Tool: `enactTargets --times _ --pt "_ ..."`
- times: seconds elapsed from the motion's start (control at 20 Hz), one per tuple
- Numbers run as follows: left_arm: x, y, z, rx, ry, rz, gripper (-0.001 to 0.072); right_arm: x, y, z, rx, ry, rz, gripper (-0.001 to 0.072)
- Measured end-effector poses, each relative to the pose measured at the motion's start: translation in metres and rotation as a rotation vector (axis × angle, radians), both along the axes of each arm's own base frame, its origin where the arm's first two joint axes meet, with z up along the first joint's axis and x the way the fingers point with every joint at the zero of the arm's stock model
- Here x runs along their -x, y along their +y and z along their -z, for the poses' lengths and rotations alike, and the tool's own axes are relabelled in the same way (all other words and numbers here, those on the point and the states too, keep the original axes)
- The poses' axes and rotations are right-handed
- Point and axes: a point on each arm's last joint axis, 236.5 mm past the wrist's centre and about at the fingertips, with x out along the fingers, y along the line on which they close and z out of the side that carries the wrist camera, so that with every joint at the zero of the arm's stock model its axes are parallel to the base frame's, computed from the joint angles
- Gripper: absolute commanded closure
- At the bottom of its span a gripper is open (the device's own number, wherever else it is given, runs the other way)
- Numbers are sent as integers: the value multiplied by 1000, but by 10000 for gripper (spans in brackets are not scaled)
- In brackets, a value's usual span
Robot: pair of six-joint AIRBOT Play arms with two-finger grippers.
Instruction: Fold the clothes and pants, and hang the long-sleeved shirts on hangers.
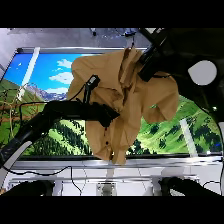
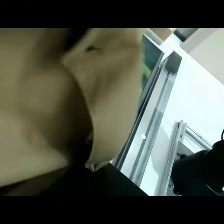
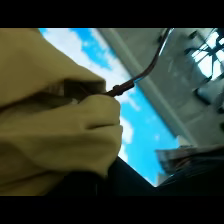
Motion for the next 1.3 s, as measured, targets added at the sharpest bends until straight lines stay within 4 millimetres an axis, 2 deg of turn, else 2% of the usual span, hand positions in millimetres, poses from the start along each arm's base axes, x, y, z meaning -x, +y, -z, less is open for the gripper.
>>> enactTargets --times 0.05,0.1,0.25,0.4,0.5,0.65,0.8,0.95,1.1,1.3 --pt "3 -1 -1 8 11 8 279 1 -2 -12 3 -43 -2 683" --pt "5 -2 -7 27 17 9 185 3 -5 -20 18 -76 -1 683" --pt "12 -1 -36 95 3 2 182 5 -24 -32 56 -122 23 683" --pt "25 11 -81 166 -108 7 183 5 -52 -39 98 -140 70 683" --pt "29 29 -115 209 -210 -18 183 10 -66 -38 129 -130 82 683" --pt "25 66 -158 253 -341 -103 183 15 -87 -40 165 -127 110 685" --pt "24 97 -181 264 -421 -171 183 20 -125 -53 193 -157 188 686" --pt "24 112 -189 261 -447 -201 183 27 -176 -88 145 -242 319 686" --pt "21 116 -188 255 -447 -211 183 44 -223 -139 31 -373 441 686" --pt "19 117 -186 251 -437 -212 183 77 -273 -206 -126 -560 562 687"
